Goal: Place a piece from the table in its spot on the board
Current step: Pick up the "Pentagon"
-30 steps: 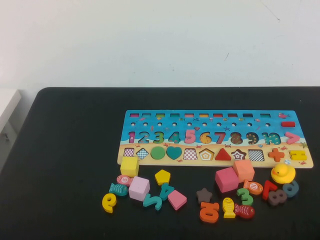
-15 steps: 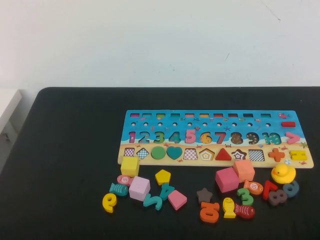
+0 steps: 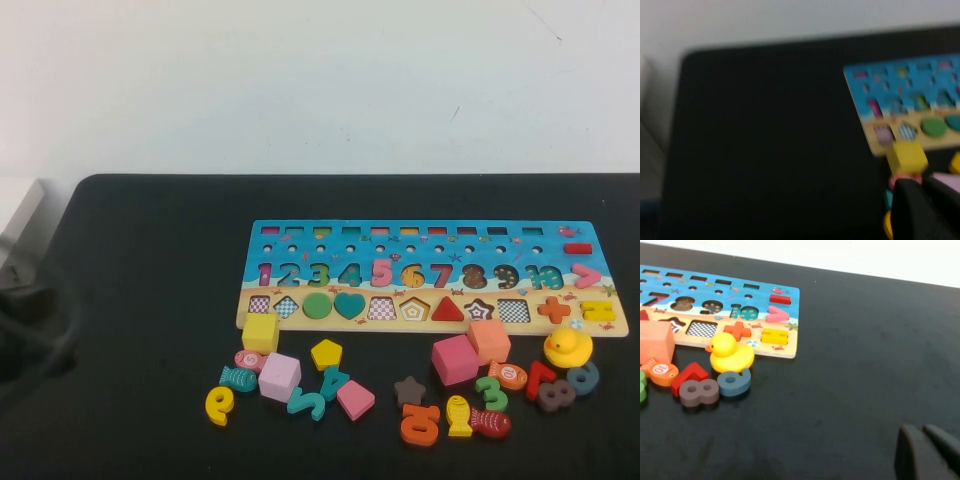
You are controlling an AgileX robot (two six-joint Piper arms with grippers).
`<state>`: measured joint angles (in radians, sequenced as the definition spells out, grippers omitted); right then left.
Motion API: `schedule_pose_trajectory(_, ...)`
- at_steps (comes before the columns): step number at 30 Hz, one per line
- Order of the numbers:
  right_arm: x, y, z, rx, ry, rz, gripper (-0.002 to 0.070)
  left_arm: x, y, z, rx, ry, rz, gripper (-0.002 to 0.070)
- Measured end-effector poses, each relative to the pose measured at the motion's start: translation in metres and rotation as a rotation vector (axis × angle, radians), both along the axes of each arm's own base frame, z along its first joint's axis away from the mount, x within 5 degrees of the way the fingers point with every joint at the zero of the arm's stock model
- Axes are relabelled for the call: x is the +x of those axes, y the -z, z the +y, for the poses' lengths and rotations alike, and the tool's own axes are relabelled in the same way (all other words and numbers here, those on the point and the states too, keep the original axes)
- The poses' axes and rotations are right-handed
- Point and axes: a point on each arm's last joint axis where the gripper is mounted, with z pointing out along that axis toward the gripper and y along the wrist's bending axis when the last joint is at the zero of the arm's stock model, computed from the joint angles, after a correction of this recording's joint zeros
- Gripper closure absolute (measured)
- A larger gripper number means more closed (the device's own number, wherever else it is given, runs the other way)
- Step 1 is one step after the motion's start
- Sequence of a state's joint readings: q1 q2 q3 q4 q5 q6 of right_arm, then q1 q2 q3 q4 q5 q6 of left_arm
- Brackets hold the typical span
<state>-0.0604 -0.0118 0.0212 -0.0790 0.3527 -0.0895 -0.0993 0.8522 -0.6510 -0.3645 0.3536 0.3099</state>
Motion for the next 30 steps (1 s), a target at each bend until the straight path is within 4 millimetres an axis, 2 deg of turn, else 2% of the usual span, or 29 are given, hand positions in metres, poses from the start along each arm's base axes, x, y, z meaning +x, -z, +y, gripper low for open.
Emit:
schedule_pose_trajectory(7,0.0,0.0,0.0,0.0,0.0,0.0,0.0658,0.07,0.017,-0.016,-0.016,0.099,0.286,0.0677)
schedule_pose_trajectory(12,0.0,0.0,0.0,0.0,0.0,0.0,0.0657,0.11,0.03,-0.041,-0.062,0.201,0.345,0.0677)
schedule_pose_trajectory(19,0.0,0.0,0.0,0.0,0.0,0.0,0.0658,0.141,0.051,-0.118,-0.047,0.391,0.41,0.0677)
schedule_pose_trajectory(24,0.0,0.0,0.0,0.0,0.0,0.0,0.0657,0.166,0.08,-0.178,-0.015,0.463,0.488,0.0677)
schedule_pose_trajectory(27,0.0,0.0,0.0,0.0,0.0,0.0,0.0658,0.18,0.095,-0.193,0.021,0.438,0.538,0.0673)
schedule_pose_trajectory(30,0.0,0.0,0.0,0.0,0.0,0.0,0.0658,0.189,0.106,-0.201,0.064,0.379,0.6,0.0635)
